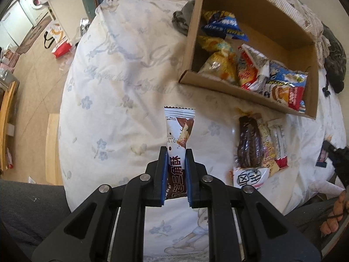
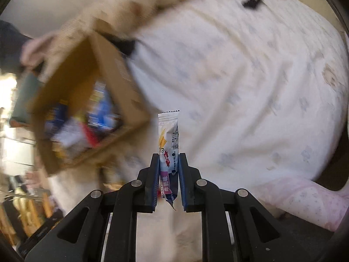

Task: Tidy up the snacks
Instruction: 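Carry both snacks into the box and open both tools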

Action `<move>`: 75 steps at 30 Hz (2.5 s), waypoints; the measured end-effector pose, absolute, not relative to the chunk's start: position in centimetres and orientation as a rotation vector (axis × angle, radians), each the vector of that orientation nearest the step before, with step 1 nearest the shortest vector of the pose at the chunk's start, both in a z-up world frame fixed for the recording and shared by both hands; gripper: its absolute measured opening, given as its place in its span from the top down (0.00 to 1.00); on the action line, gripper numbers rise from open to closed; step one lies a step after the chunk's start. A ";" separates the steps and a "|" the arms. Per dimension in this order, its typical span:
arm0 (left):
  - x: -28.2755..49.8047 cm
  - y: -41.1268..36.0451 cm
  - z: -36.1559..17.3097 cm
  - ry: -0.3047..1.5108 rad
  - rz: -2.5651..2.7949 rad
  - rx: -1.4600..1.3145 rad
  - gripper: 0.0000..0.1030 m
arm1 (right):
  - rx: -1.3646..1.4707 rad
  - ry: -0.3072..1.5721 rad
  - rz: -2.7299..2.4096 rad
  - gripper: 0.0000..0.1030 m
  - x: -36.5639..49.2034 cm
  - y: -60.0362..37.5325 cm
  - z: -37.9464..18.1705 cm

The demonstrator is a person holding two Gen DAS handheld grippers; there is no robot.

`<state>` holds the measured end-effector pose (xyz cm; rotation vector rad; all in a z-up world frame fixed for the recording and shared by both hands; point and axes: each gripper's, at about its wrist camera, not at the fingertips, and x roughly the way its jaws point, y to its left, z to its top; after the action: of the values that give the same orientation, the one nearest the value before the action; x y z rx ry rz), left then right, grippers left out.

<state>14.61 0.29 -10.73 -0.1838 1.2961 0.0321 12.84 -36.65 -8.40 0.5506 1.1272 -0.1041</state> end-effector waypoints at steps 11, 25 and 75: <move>15.0 0.4 -5.4 1.083 0.044 -0.134 0.89 | 0.520 0.895 0.122 0.84 13.0 -31.8 -3.2; 21.3 -1.7 -0.7 0.974 -0.010 -0.034 0.89 | 0.471 0.874 0.285 0.83 18.0 -27.1 -2.5; 27.9 -4.9 -4.8 0.948 -0.050 0.028 0.48 | 0.506 1.044 0.265 0.77 26.3 -25.8 -8.4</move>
<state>27.89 -4.86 -4.76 0.0278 0.9481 -0.0498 26.30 -25.77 -8.36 0.5059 1.0443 0.2647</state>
